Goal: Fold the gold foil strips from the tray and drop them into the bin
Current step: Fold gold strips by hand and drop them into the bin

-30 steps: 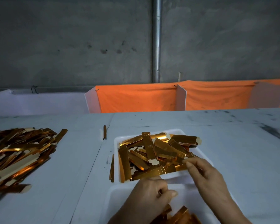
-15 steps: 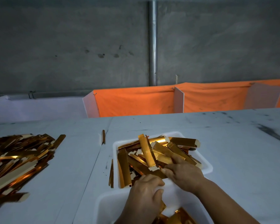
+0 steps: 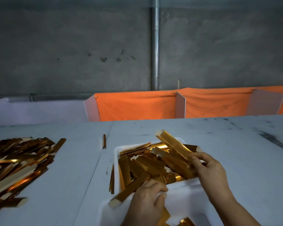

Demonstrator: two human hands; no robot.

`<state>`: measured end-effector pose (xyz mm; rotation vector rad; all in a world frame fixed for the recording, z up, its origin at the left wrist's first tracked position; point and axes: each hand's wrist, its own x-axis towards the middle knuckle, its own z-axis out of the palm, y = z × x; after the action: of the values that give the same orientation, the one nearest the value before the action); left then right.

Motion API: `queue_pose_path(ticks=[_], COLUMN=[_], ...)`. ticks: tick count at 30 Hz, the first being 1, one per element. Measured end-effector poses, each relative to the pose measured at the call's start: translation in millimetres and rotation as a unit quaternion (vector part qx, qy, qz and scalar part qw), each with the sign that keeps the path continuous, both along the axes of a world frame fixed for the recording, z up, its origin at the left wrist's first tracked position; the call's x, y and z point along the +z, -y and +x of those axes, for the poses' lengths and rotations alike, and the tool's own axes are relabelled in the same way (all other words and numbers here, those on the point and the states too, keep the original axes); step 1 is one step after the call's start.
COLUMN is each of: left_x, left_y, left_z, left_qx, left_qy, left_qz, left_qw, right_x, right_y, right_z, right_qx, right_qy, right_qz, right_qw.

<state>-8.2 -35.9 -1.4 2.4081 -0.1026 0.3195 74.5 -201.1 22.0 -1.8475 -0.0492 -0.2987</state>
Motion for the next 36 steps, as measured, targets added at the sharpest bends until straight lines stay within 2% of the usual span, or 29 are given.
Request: queue_pose_path(ticks=[2,3,5,6,9,10,12,16,19,20,22,24,30,32,36], left_x=[2,4,6,5,8,8,7,6,8,10,15,22,24,21,17], left_y=[-1,-2,-6,-9,-13,-12,-13,-10,-10,-10,-7,0,13,14,14], left_z=[-2,-3,-4,-4,-3,-3,-1,1,-1,-2,-4,-7,-7,-5,-5], left_qx=[0.031,0.032,-0.020,-0.050,-0.110,-0.115,-0.119,-0.115,-0.087,-0.088,-0.104,-0.112,-0.056,-0.024,0.036], left_qy=[-0.011,-0.023,-0.049,-0.048,-0.008,0.003,0.005,0.013,-0.025,-0.049,-0.099,-0.130,-0.173,-0.141,-0.022], left_qz=[-0.084,-0.162,-0.335,-0.388,-0.451,-0.460,-0.476,-0.468,-0.455,-0.437,-0.378,-0.305,-0.181,-0.132,0.002], left_qw=[0.996,0.986,0.941,0.919,0.886,0.880,0.871,0.876,0.886,0.894,0.915,0.937,0.967,0.981,0.999], right_x=[10,15,23,25,21,18,13,19,19,19,20,24,21,18,15], right_y=[4,5,6,6,3,1,-1,-1,4,5,5,3,-1,0,-1], right_z=[-10,-15,-26,-32,-47,-51,-53,-47,-42,-41,-42,-46,-50,-48,-51], right_qx=[0.040,0.072,0.152,0.194,0.287,0.301,0.306,0.322,0.293,0.271,0.230,0.235,0.225,0.206,0.175], right_qy=[-0.068,-0.109,-0.208,-0.260,-0.338,-0.344,-0.344,-0.330,-0.247,-0.207,-0.132,-0.078,-0.025,-0.010,0.023], right_qz=[0.099,0.140,0.216,0.247,0.277,0.280,0.247,0.122,0.001,-0.006,0.039,0.088,0.086,0.089,0.061], right_qw=[0.992,0.982,0.942,0.913,0.852,0.844,0.853,0.879,0.924,0.940,0.963,0.965,0.970,0.974,0.982])
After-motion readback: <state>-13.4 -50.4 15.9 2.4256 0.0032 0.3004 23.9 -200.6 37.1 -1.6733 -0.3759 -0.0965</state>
